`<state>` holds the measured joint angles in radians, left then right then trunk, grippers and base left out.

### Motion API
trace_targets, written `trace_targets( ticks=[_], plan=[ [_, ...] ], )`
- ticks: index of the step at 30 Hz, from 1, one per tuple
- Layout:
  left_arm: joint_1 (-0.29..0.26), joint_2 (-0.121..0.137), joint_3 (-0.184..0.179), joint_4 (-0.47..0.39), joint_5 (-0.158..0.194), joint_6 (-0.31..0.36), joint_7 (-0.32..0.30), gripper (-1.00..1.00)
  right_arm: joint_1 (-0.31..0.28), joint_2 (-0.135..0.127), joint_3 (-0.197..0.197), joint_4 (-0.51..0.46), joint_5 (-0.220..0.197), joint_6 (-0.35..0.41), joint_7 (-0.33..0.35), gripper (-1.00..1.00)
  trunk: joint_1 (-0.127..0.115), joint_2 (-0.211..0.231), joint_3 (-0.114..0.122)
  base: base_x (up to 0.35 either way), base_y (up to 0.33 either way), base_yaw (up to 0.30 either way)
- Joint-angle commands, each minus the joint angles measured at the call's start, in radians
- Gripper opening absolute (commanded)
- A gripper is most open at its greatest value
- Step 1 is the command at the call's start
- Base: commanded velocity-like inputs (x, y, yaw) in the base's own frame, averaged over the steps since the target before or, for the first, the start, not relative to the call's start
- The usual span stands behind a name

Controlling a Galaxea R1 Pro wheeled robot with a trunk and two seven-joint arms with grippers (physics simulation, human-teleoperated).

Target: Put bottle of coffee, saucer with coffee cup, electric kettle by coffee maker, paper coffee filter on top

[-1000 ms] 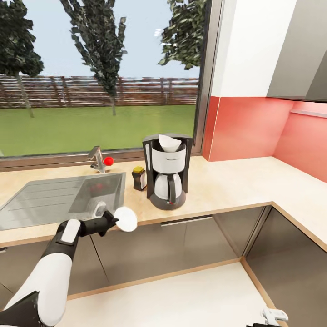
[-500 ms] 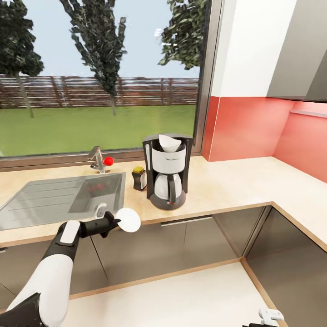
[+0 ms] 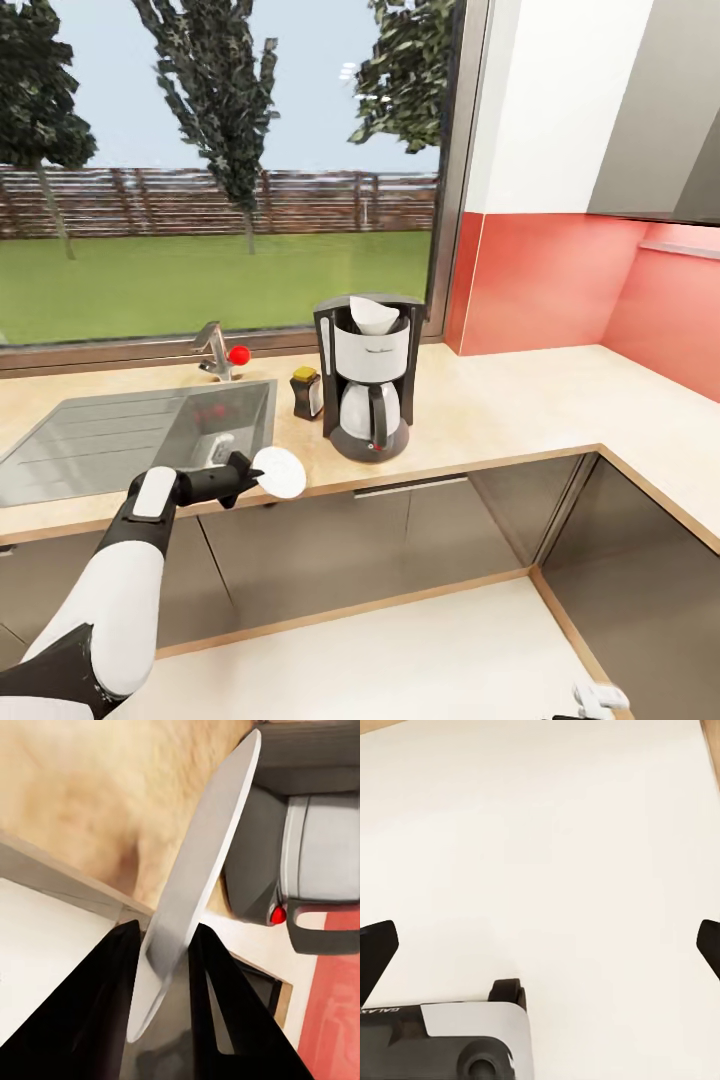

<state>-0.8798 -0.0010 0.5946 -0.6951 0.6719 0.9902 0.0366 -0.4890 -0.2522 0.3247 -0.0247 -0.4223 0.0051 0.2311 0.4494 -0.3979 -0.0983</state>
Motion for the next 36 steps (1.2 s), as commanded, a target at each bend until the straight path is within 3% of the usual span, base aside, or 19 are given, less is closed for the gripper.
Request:
trace_targets(
  ticks=[1, 10, 16, 36],
  plan=[
    [-0.001, -0.001, 0.004, -0.001, 0.006, 0.004, 0.006, -1.00, 0.003, -0.001, 0.008, 0.000, -0.011, 0.001, 0.003, 1.00, 0.001, -0.002, -0.002, 0.000, 0.000, 0.000],
    [-0.002, -0.001, 0.004, -0.003, 0.009, 0.002, 0.044, -1.00, 0.014, -0.008, 0.008, 0.000, -0.010, 0.001, -0.080, 1.00, 0.001, -0.002, -0.002, 0.242, 0.000, 0.000],
    [-0.002, -0.002, 0.004, -0.002, 0.009, 0.002, 0.045, -1.00, 0.015, -0.008, 0.008, 0.000, -0.010, 0.001, -0.085, 1.00, 0.001, -0.002, -0.002, 0.298, 0.000, 0.000],
    [-0.001, -0.003, 0.001, 0.006, 0.009, 0.002, 0.045, -1.00, 0.015, -0.007, 0.008, 0.000, -0.010, 0.001, -0.085, 1.00, 0.001, -0.002, -0.002, 0.103, 0.000, 0.000]
  ],
)
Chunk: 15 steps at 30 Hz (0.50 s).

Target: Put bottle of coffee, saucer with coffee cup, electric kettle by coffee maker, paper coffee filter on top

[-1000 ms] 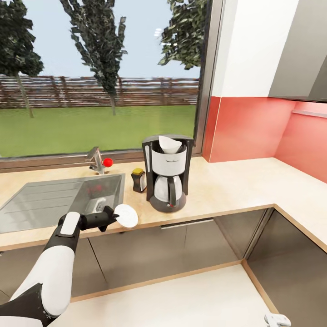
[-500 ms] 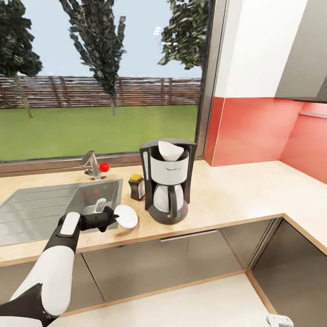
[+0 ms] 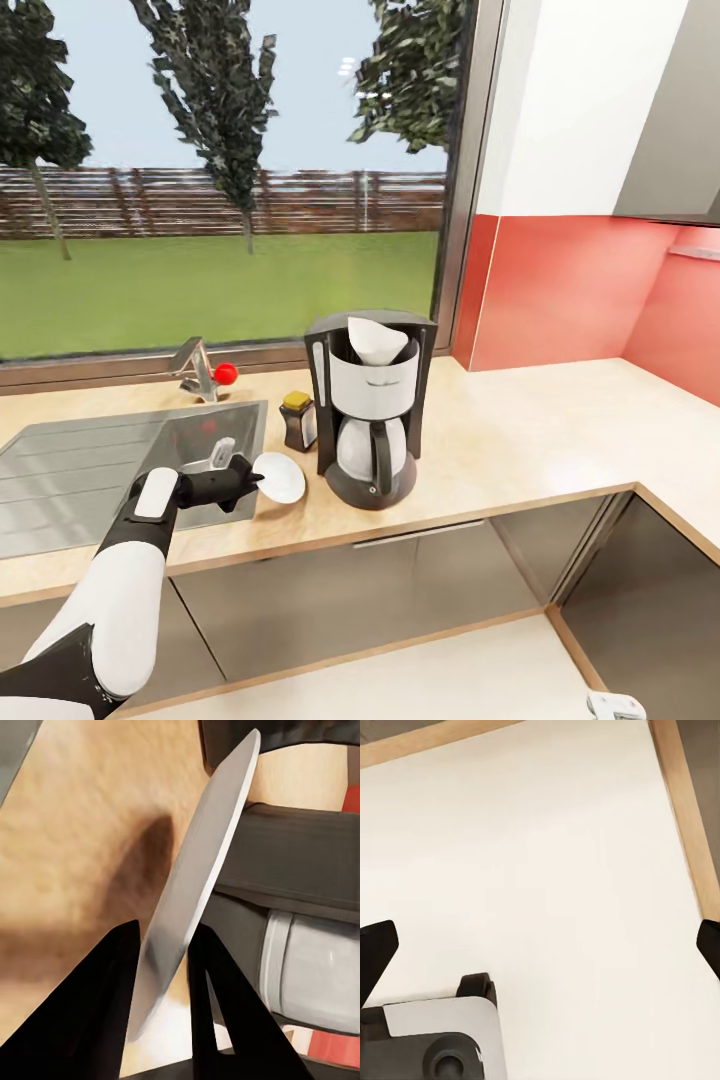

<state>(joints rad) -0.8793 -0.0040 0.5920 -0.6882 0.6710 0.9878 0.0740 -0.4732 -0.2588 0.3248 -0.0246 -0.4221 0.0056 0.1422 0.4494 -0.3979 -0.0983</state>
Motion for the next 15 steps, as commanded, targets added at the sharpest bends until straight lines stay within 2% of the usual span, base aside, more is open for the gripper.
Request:
trace_targets(
  ticks=[1, 4, 9, 15],
  plan=[
    [-0.001, -0.001, 0.003, -0.001, 0.010, 0.005, 0.007, -1.00, -0.001, -0.001, 0.008, 0.000, -0.011, 0.001, 0.004, 1.00, 0.001, -0.002, -0.002, 0.003, 0.000, 0.000],
    [-0.001, -0.001, 0.003, 0.000, 0.010, 0.005, 0.007, -1.00, -0.001, -0.001, 0.008, 0.000, -0.011, 0.001, 0.004, 1.00, 0.001, -0.002, -0.002, 0.017, -0.003, 0.000],
    [-0.001, -0.003, 0.003, 0.001, 0.010, 0.005, 0.007, -1.00, 0.000, 0.000, 0.008, 0.000, -0.011, 0.001, 0.004, 1.00, 0.001, -0.002, -0.002, 0.129, -0.077, 0.000],
    [-0.001, -0.004, 0.003, 0.001, 0.012, 0.005, 0.007, -1.00, 0.000, 0.000, 0.008, 0.000, -0.011, 0.001, 0.004, 1.00, 0.001, -0.002, -0.002, 0.015, -0.009, 0.000]
  ],
)
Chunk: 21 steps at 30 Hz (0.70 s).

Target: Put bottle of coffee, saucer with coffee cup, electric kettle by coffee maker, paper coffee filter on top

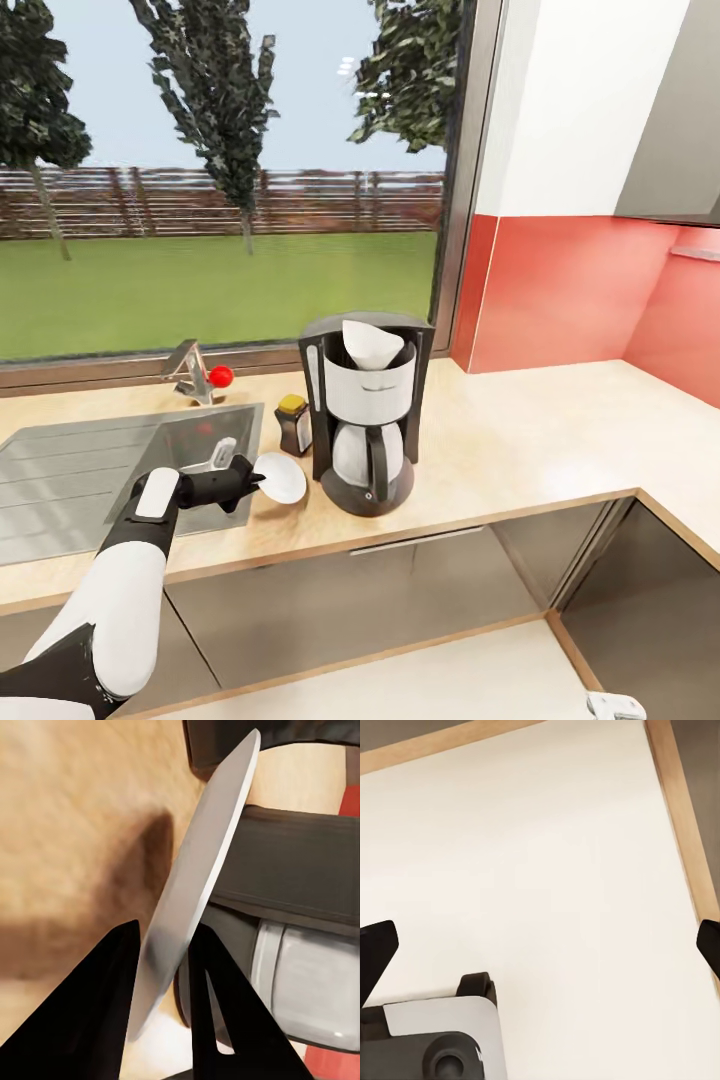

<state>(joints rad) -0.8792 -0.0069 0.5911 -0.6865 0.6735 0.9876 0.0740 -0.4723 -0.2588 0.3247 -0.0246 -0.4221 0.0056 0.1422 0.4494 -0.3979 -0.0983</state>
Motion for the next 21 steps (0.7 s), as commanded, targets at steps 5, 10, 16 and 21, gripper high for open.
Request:
trace_targets(
  ticks=[5, 10, 16, 21],
  plan=[
    [-0.001, -0.002, 0.004, -0.001, 0.029, 0.005, 0.007, -1.00, 0.000, 0.000, 0.008, 0.000, -0.011, 0.001, 0.004, 1.00, 0.001, -0.002, -0.002, 0.000, 0.000, 0.000],
    [-0.001, -0.002, 0.003, -0.001, 0.036, 0.005, 0.007, 1.00, 0.000, -0.001, 0.008, 0.000, -0.011, 0.001, 0.004, 1.00, 0.001, -0.002, -0.002, 0.000, 0.000, 0.000],
    [-0.001, 0.000, 0.003, -0.002, 0.036, 0.005, 0.007, 1.00, 0.000, -0.001, 0.008, 0.000, -0.011, 0.000, 0.004, 1.00, 0.001, -0.002, -0.002, 0.000, 0.000, 0.000],
    [-0.001, 0.006, 0.002, -0.008, 0.036, 0.009, 0.009, 1.00, 0.000, -0.001, 0.008, 0.000, -0.011, 0.001, 0.003, 1.00, 0.001, -0.002, -0.002, 0.000, 0.000, 0.000]
  ],
)
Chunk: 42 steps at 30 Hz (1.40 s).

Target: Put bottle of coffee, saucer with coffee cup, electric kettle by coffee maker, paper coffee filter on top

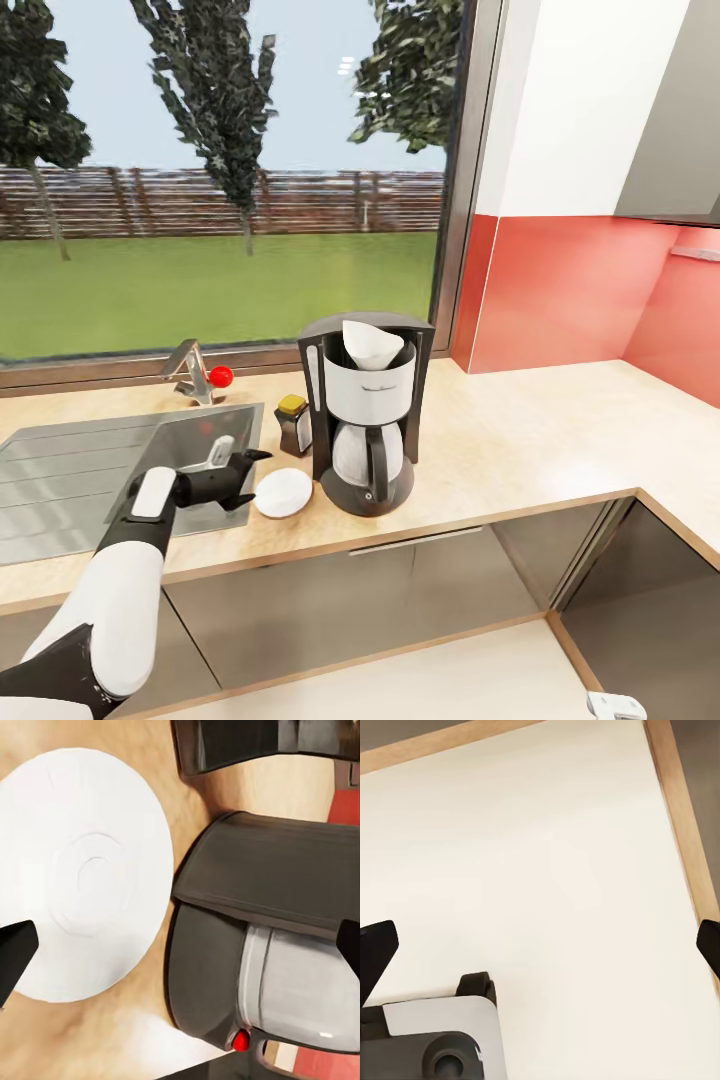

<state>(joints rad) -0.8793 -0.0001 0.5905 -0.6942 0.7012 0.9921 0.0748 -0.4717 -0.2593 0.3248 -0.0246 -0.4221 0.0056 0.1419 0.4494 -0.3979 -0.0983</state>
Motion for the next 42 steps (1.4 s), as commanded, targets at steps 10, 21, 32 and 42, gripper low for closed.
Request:
trace_targets(
  ticks=[10, 21, 32, 42],
  plan=[
    [-0.001, 0.002, 0.005, -0.004, 0.014, 0.008, 0.008, 1.00, -0.001, 0.000, 0.008, 0.000, -0.011, 0.001, 0.004, 1.00, 0.001, -0.002, -0.002, -0.009, 0.000, 0.000],
    [-0.001, 0.001, 0.003, -0.004, 0.017, 0.008, 0.008, 1.00, -0.001, -0.001, 0.008, -0.001, -0.012, 0.000, 0.004, 1.00, 0.001, -0.002, -0.002, -0.291, 0.000, 0.000],
    [-0.001, -0.002, 0.003, -0.003, 0.036, 0.008, 0.005, 1.00, -0.001, -0.002, 0.008, -0.002, -0.012, 0.000, 0.003, 1.00, 0.001, -0.002, -0.002, -0.334, 0.000, 0.051],
    [0.002, -0.002, -0.002, -0.002, 0.125, 0.013, -0.002, 1.00, -0.001, -0.002, 0.008, -0.002, -0.013, -0.001, 0.002, 1.00, 0.001, -0.002, -0.002, -0.331, 0.000, 0.265]
  ],
)
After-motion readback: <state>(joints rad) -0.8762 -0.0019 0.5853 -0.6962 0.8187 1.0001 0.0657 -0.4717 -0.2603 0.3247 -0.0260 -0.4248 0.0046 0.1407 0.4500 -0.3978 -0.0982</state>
